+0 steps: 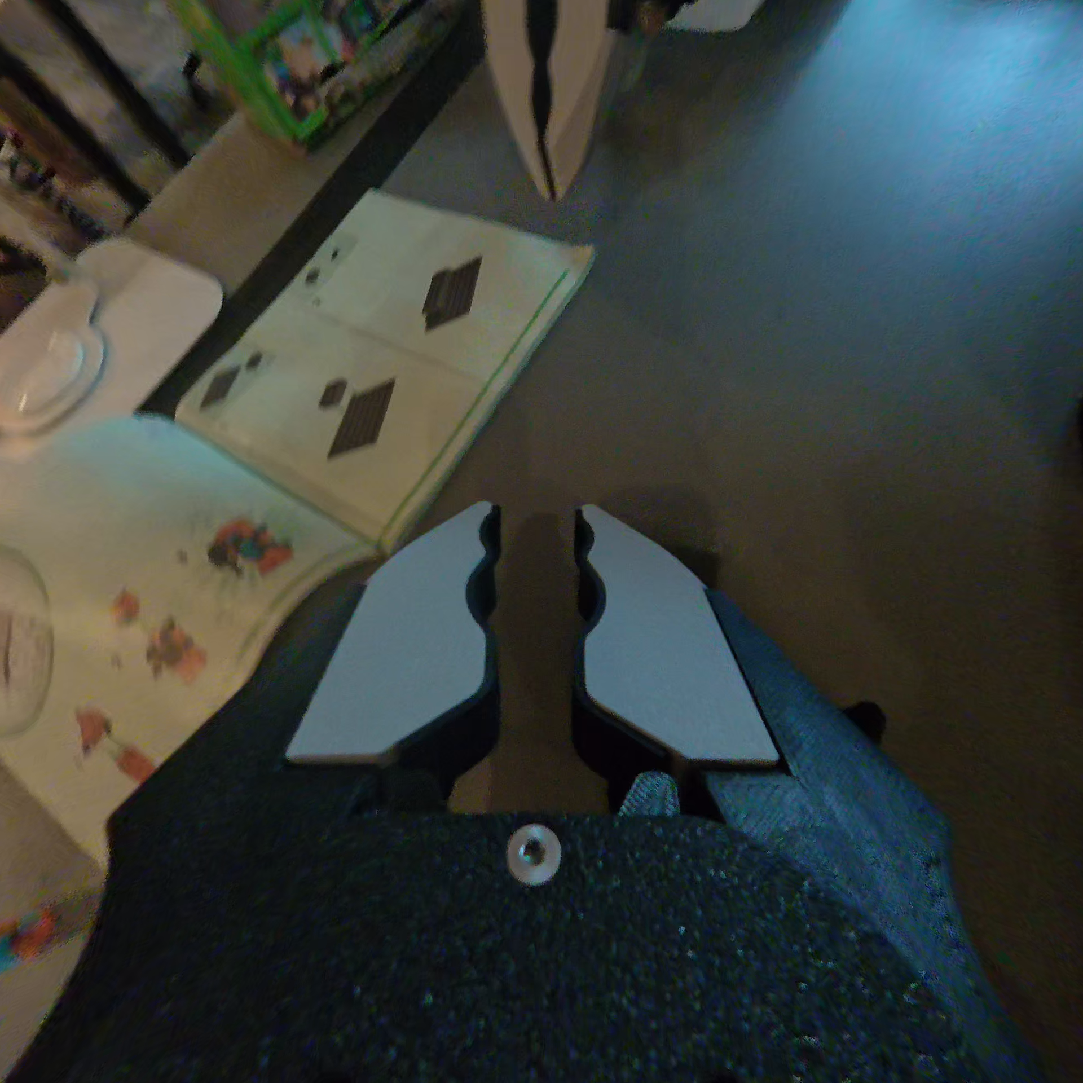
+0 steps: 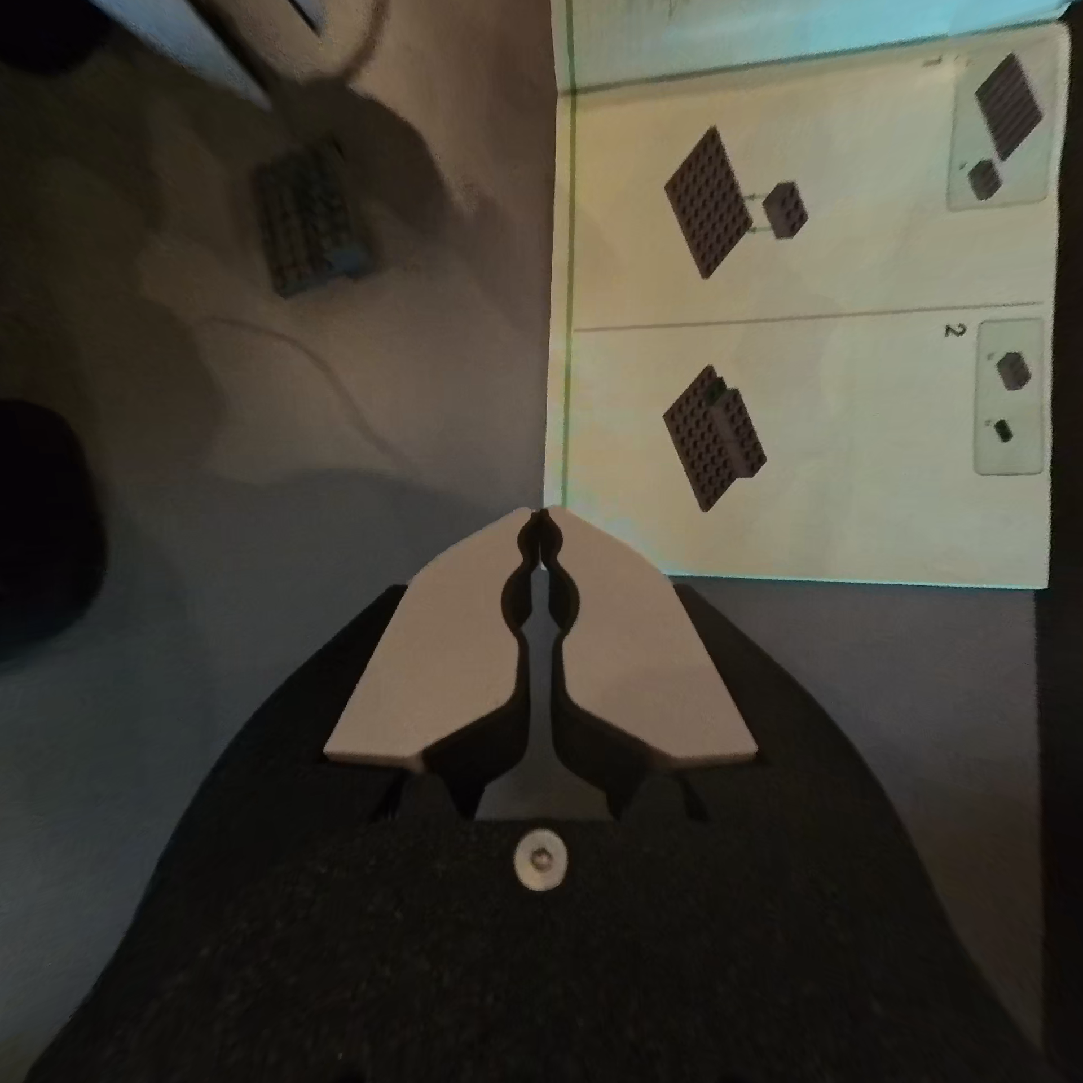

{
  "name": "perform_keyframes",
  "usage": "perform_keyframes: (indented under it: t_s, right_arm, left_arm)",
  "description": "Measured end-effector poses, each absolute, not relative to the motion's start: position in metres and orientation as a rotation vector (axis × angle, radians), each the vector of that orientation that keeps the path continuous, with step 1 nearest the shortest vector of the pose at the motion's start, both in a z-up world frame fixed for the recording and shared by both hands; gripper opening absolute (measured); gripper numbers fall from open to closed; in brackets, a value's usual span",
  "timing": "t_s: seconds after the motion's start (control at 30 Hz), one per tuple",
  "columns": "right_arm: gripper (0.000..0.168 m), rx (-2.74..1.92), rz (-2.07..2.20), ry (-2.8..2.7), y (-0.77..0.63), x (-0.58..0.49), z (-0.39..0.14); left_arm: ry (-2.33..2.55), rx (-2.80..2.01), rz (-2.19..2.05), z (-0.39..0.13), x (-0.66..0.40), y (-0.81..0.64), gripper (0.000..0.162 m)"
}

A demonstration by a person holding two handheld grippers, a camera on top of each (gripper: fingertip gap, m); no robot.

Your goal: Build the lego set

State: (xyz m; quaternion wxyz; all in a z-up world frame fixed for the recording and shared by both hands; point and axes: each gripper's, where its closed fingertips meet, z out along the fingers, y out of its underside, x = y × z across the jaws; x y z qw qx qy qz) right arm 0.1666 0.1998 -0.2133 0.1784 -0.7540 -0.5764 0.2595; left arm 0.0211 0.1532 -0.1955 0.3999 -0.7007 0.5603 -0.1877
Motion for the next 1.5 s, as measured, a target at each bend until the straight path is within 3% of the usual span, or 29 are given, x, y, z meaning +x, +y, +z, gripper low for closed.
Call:
perform_keyframes:
  t_s: [0.03,0.33,0.4,0.53,0.63,0.73,0.77,1.03,1.2,1.23,1.27,1.3,1.5]
  right_arm:
    - [0.0,-2.134,0.742,-1.621,0.201,0.166,-0.21]
    - [0.0,-2.107,0.491,-1.681,0.211,0.174,-0.232]
    - [0.025,-2.111,0.472,-1.703,0.208,0.174,-0.242]
    - [0.036,-2.1,0.41,-1.748,0.208,0.173,-0.254]
    - [0.035,-2.085,0.378,-1.784,0.21,0.172,-0.257]
    - [0.002,-2.087,0.388,-1.796,0.208,0.171,-0.256]
    - [0.0,-2.101,0.411,-1.791,0.208,0.171,-0.256]
    - [0.0,-2.188,0.632,-1.711,0.207,0.166,-0.243]
    - [0.0,-2.141,0.487,-1.744,0.215,0.171,-0.244]
    - [0.003,-2.136,0.468,-1.761,0.214,0.171,-0.247]
    - [0.024,-2.133,0.454,-1.774,0.212,0.17,-0.251]
    - [0.029,-2.132,0.435,-1.783,0.212,0.171,-0.255]
    - [0.007,-2.119,0.418,-1.805,0.215,0.171,-0.257]
  left_arm:
    - [1.441,-1.756,-0.48,-0.194,0.027,0.155,0.027]
    - [1.567,-1.673,-0.4,-0.195,0.067,0.182,0.03]
    - [1.564,-1.685,-0.41,-0.198,0.07,0.182,0.029]
    - [1.565,-1.692,-0.405,-0.202,0.07,0.18,0.029]
    - [1.567,-1.699,-0.407,-0.203,0.068,0.179,0.029]
    - [1.575,-1.701,-0.401,-0.204,0.066,0.178,0.03]
    - [1.578,-1.701,-0.399,-0.205,0.065,0.178,0.029]
    - [1.594,-1.693,-0.385,-0.207,0.067,0.185,0.029]
    - [1.594,-1.692,-0.371,-0.207,0.07,0.192,0.029]
    - [1.592,-1.692,-0.373,-0.207,0.07,0.193,0.029]
    - [1.59,-1.691,-0.374,-0.207,0.07,0.194,0.029]
    - [1.589,-1.692,-0.374,-0.208,0.07,0.194,0.029]
    - [1.585,-1.693,-0.375,-0.208,0.067,0.193,0.029]
